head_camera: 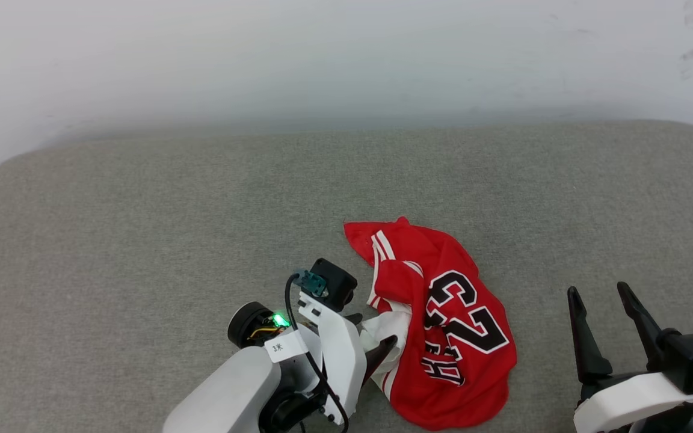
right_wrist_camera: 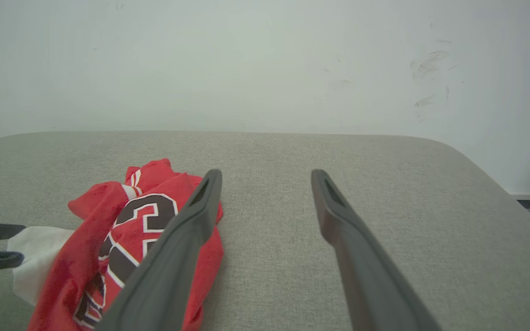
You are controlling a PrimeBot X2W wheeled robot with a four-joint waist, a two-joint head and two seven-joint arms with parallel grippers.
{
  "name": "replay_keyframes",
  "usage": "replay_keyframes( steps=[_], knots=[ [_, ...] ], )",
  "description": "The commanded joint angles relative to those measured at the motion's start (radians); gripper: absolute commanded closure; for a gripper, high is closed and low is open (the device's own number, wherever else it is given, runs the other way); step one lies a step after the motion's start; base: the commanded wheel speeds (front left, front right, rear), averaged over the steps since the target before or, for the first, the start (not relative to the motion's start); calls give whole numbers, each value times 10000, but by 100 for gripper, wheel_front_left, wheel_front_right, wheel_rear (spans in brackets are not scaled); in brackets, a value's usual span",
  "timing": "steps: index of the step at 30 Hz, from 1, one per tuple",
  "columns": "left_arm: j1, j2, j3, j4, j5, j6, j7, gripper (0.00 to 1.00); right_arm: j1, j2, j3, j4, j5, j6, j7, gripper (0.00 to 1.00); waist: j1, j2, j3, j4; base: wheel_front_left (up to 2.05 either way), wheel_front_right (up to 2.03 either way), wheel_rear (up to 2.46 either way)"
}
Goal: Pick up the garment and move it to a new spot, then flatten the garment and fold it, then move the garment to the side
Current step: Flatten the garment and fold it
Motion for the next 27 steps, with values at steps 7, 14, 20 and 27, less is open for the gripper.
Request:
replay_keyframes(
  steps=[7,14,20,27],
  knots=[
    [-429,93,-379,723,-323,-107,670,60,-265,4,44,212,96,-7,-201,0,0,0,367,-505,0,0,0],
    [-691,169,-598,938,-353,-137,288,100,-264,4,-24,398,139,-7,-298,0,0,0,342,-510,0,0,0],
    [-850,461,-280,872,-98,95,-561,100,-242,4,-168,431,151,-7,-289,0,0,0,194,-217,0,0,0],
    [-135,1495,796,418,-175,1140,-1500,100,-123,4,-308,395,148,-7,-240,0,0,0,53,240,0,0,0]
  ],
)
